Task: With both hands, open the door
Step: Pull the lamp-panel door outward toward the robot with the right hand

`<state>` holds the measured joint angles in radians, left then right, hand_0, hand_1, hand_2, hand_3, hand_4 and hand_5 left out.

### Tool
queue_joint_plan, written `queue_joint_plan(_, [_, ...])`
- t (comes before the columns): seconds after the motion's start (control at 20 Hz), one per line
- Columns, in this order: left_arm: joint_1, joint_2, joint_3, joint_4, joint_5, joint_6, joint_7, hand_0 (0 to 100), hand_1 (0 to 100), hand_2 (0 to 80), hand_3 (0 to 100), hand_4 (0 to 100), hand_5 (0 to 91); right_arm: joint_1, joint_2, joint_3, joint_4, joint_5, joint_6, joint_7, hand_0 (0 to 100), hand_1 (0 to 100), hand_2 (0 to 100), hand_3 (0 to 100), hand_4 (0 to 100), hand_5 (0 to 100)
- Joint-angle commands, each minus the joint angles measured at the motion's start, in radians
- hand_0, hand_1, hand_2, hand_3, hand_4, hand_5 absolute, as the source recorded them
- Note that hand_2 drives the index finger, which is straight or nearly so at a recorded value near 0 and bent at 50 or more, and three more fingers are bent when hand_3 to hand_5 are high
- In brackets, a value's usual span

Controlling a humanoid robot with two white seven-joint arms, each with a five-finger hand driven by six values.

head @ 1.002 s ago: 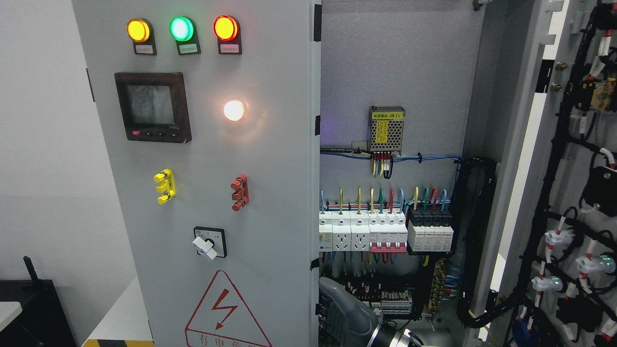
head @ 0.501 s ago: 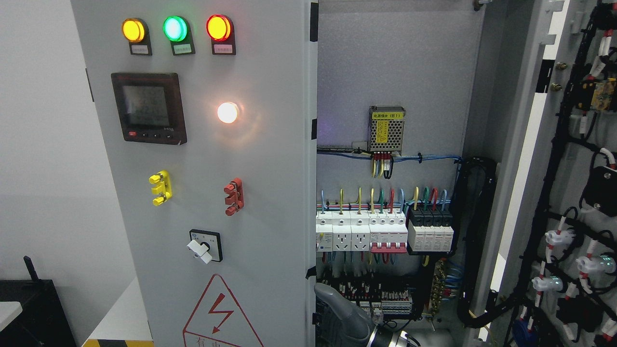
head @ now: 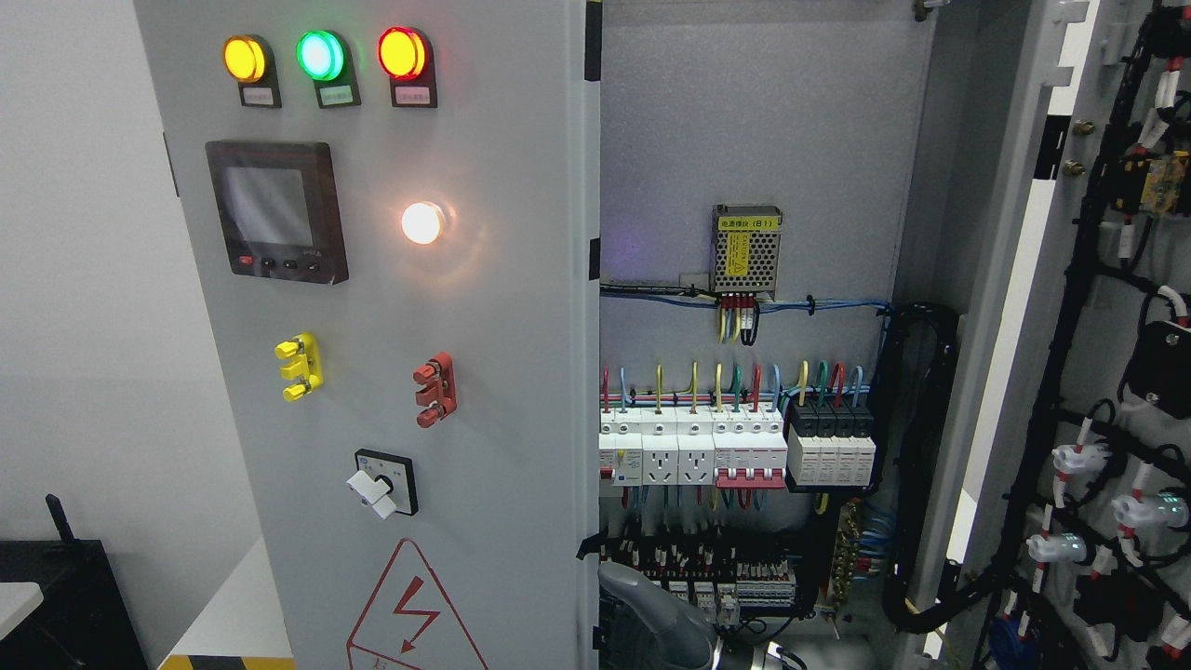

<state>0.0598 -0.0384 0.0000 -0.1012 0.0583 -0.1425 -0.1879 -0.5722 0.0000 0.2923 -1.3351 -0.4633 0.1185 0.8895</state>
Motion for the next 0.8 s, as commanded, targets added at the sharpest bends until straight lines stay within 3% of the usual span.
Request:
queue_joint_plan(0.0, [0.0,0.0,-0.015,0.0,0.0,0.0,0.001,0,0,0.0,0,0,0.0,0.0,-0.014,0.014,-0.01,-0.001,0.0,0.022,38,0,0,0,0,0])
queue_joint_plan(0.25, [0.0,0.0,-0.015,0.0,0.0,0.0,0.001,0,0,0.0,0,0,0.0,0.009,-0.017,0.045,-0.016,-0.003,0.0,0.025,38,0,0,0,0,0])
queue_joint_plan(0.35, [0.0,0.0,-0.017,0.0,0.0,0.0,0.001,0,0,0.0,0,0,0.0,0.012,-0.018,0.062,-0.018,-0.003,0.0,0.054,38,0,0,0,0,0])
queue_joint_plan(0.6, [0.0,0.0,-0.015,0.0,0.0,0.0,0.001,0,0,0.0,0,0,0.0,0.014,-0.02,0.082,-0.027,-0.005,0.0,0.06,38,0,0,0,0,0])
queue_joint_plan(0.75, [0.0,0.0,-0.015,0.0,0.0,0.001,0.001,0,0,0.0,0,0,0.0,0.015,-0.05,0.114,-0.059,-0.049,0.0,0.063,38,0,0,0,0,0])
